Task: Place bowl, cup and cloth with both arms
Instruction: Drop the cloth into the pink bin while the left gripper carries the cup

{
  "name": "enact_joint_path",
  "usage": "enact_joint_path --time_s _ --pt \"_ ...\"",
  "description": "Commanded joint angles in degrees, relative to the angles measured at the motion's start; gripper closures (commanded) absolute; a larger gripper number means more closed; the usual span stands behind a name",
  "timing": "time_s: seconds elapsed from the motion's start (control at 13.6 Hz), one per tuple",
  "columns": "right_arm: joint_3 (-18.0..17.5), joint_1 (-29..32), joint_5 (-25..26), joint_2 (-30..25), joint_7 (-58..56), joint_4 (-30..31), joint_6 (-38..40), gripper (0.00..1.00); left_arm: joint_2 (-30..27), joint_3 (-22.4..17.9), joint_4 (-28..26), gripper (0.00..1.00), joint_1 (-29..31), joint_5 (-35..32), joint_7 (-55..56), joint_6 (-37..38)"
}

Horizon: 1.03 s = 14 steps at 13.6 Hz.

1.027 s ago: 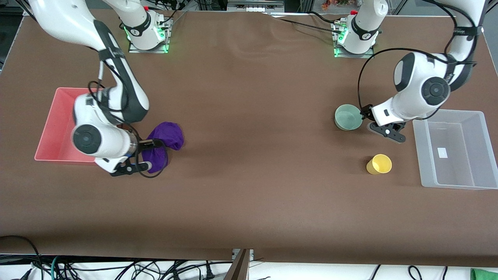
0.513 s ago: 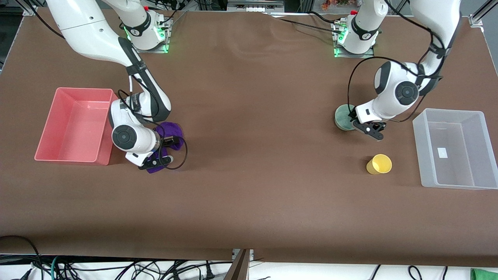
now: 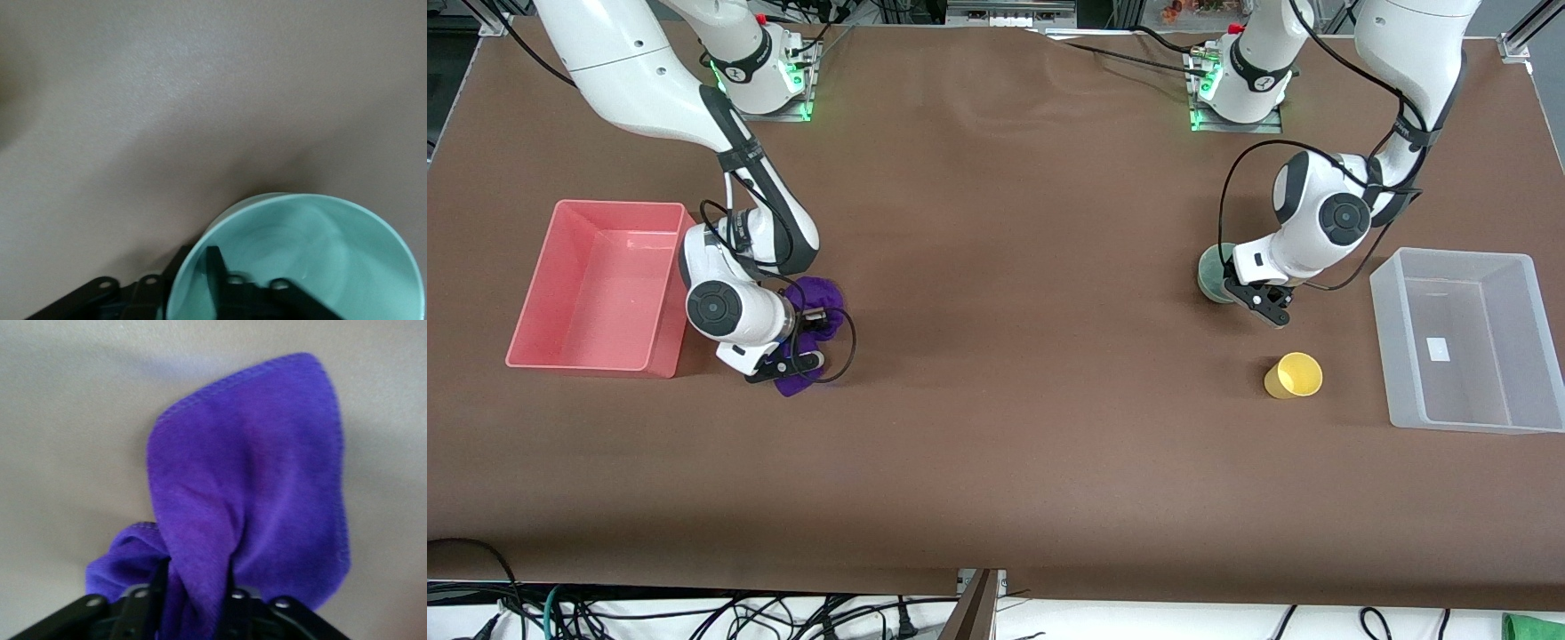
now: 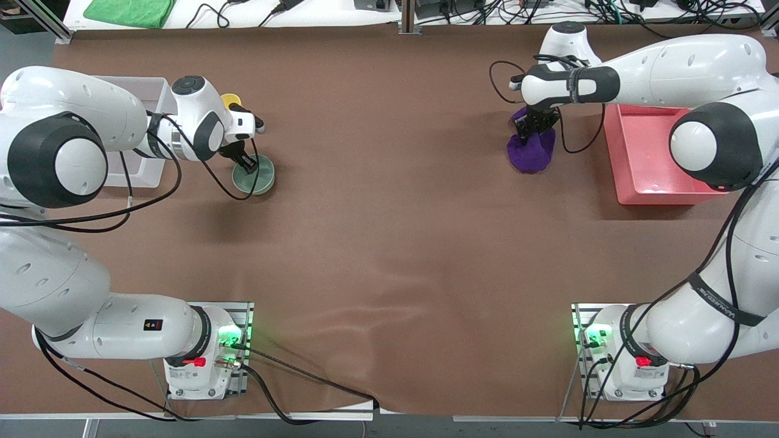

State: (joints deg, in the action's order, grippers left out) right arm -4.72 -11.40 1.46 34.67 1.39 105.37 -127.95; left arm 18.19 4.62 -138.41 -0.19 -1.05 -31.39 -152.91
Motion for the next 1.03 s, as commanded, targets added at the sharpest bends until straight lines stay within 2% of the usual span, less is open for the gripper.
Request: enact_joint_path --time_s 0.0,0.15,0.29,0.44,0.51,0.66,0.81,0.95 --pt "0.14 0.67 -0.32 -2.41 -2.27 -0.78 0.33 1.00 -3.32 0.47 0.77 1.00 1.60 1.32 -4.47 2.59" --pt "0.58 2.07 -0.23 -5.30 -3.67 -2.36 3.65 1.00 -6.66 0.30 5.31 1.00 2.30 1.32 -5.17 13.45" --pt "0.67 5.14 -0.32 -8.03 -7.09 -6.30 11.89 1.00 -7.03 0.21 15.48 1.00 5.45 1.23 -9.89 29.25" --pt "1.89 7.43 -0.23 -9.79 -10.69 -10.43 21.37 1.00 -5.46 0.12 25.16 1.00 9.66 0.53 -16.22 40.01" --pt "4.51 7.79 -0.15 -11.02 -12.62 -11.32 26.12 1.00 -4.14 -0.05 29.12 1.00 11.95 0.44 -20.34 43.10" --pt "10.92 7.97 -0.14 -12.34 -19.81 -11.86 30.64 1.00 -0.80 -0.23 34.15 1.00 17.39 -2.18 -28.08 44.80" --pt "17.51 7.97 -0.49 -12.79 -26.85 -11.86 32.14 1.00 3.50 -0.05 39.93 1.00 24.15 -7.01 -33.01 44.27" --pt "22.71 8.06 -0.94 -12.70 -30.91 -10.99 32.50 1.00 7.45 -0.23 45.05 1.00 28.12 -7.30 -39.77 44.01"
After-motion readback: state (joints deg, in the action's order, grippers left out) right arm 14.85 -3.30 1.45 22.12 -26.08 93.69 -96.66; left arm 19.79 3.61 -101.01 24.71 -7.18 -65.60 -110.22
